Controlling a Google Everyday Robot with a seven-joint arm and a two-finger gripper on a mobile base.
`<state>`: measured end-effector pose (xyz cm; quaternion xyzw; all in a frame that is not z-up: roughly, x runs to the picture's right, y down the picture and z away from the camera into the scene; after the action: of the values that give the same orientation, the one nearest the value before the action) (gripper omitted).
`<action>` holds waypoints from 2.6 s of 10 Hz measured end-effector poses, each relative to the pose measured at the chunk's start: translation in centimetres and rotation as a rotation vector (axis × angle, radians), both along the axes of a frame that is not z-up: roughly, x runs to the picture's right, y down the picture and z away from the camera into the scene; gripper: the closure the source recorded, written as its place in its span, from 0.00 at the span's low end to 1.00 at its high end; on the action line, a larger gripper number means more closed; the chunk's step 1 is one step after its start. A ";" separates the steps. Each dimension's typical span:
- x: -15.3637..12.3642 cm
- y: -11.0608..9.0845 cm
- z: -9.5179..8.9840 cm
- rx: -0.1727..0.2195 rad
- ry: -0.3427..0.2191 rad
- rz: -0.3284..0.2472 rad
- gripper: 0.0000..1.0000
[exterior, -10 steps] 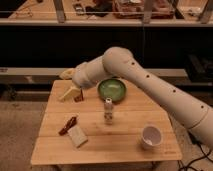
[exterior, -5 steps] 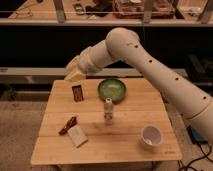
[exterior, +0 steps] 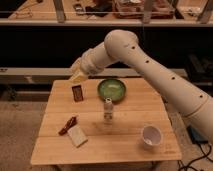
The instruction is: Knock the eraser over
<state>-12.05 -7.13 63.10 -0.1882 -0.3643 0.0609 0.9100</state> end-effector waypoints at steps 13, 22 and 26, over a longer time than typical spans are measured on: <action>2.8 -3.7 21.7 0.116 0.243 -0.100 0.54; 1.5 -4.6 27.9 0.134 0.232 -0.075 0.73; 0.6 -5.2 29.6 0.170 0.216 -0.068 1.00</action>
<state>-11.50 -12.28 92.71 -0.1152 -0.2614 0.0187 0.9581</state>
